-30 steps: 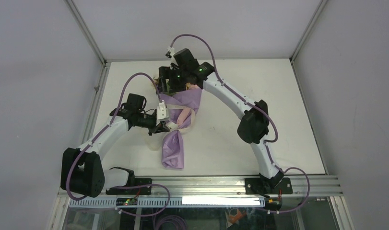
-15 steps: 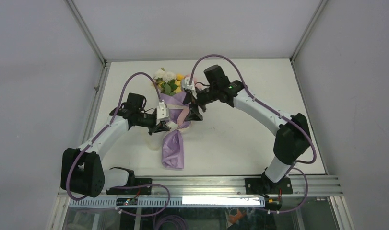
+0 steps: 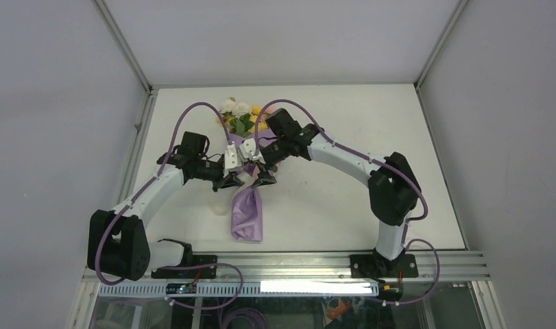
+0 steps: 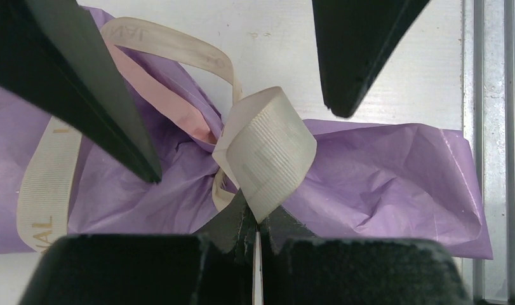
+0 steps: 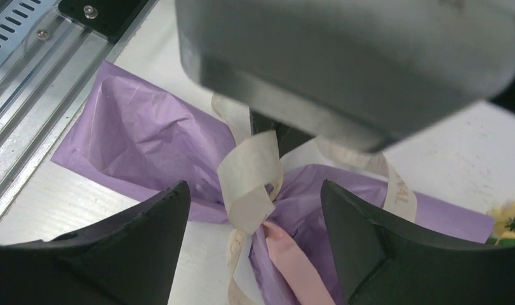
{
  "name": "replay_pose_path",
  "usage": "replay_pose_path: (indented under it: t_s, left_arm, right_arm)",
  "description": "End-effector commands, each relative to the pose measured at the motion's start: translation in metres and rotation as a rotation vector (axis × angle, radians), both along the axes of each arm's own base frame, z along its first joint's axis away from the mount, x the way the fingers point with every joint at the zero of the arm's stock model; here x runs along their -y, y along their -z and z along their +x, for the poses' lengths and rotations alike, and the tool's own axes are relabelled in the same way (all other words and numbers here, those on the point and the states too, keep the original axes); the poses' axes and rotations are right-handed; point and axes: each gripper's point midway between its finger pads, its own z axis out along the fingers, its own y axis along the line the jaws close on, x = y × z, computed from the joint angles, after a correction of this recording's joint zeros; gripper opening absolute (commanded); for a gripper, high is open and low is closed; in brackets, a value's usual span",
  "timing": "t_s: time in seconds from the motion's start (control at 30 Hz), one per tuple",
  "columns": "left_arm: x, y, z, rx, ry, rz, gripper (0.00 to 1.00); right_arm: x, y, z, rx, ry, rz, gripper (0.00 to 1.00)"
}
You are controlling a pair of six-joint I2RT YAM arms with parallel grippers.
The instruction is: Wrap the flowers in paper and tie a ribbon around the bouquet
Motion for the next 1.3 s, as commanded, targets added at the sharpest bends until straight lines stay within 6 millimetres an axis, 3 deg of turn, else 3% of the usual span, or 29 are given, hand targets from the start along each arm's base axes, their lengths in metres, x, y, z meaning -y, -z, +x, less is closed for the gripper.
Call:
replay_pose_path:
  t_s: [0.0, 0.1, 0.3, 0.37, 0.4, 0.47, 0.5, 0.6, 0.7, 0.83, 0.9, 0.97, 1.1, 1.27]
  left_arm:
    - [0.009, -0.022, 0.018, 0.124, 0.044, -0.038, 0.0]
    - [0.009, -0.022, 0.019, 0.126, 0.042, -0.035, 0.0]
    - [0.008, -0.02, 0.019, 0.123, 0.037, -0.03, 0.0]
    - [0.007, -0.019, 0.02, 0.12, 0.032, -0.024, 0.0]
    - [0.006, -0.019, 0.021, 0.119, 0.022, -0.015, 0.04]
    - [0.0, -0.022, 0.027, 0.109, -0.037, 0.017, 0.42]
    - [-0.006, -0.028, 0.033, 0.112, -0.083, 0.039, 0.56]
    - [-0.03, -0.044, 0.04, 0.076, -0.179, 0.073, 0.73]
    - [-0.064, -0.048, 0.052, 0.015, -0.271, 0.093, 0.77]
    - [-0.095, -0.015, 0.089, -0.06, -0.367, 0.253, 0.78]
    - [-0.095, -0.005, 0.114, -0.16, -0.431, 0.289, 0.77]
    - [-0.081, -0.005, 0.12, -0.234, -0.394, 0.286, 0.74]
    - [-0.056, 0.0, 0.115, -0.229, -0.254, 0.249, 0.79]
    - [-0.044, 0.013, 0.105, -0.222, -0.167, 0.303, 0.77]
  right_arm:
    - [-0.023, -0.025, 0.003, 0.049, -0.047, 0.134, 0.75]
    - [-0.026, -0.023, 0.002, 0.038, -0.056, 0.135, 0.58]
    - [-0.024, -0.024, -0.005, 0.009, -0.074, 0.126, 0.08]
    - [-0.022, -0.024, -0.009, -0.019, -0.072, 0.121, 0.0]
    - [-0.021, -0.024, -0.01, -0.037, -0.065, 0.116, 0.0]
    - [-0.019, -0.022, -0.01, -0.089, -0.014, 0.091, 0.0]
    - [-0.019, -0.022, -0.007, -0.106, 0.033, 0.088, 0.0]
    - [-0.023, -0.025, 0.005, -0.158, 0.18, 0.145, 0.0]
    - [-0.028, -0.031, 0.015, -0.218, 0.278, 0.192, 0.0]
    - [-0.033, -0.034, 0.023, -0.275, 0.355, 0.244, 0.0]
    - [-0.035, -0.036, 0.025, -0.289, 0.372, 0.271, 0.0]
    - [-0.035, -0.033, 0.028, -0.288, 0.388, 0.266, 0.0]
    - [-0.029, -0.031, 0.033, -0.267, 0.401, 0.264, 0.0]
    - [-0.02, -0.029, 0.037, -0.264, 0.41, 0.259, 0.0]
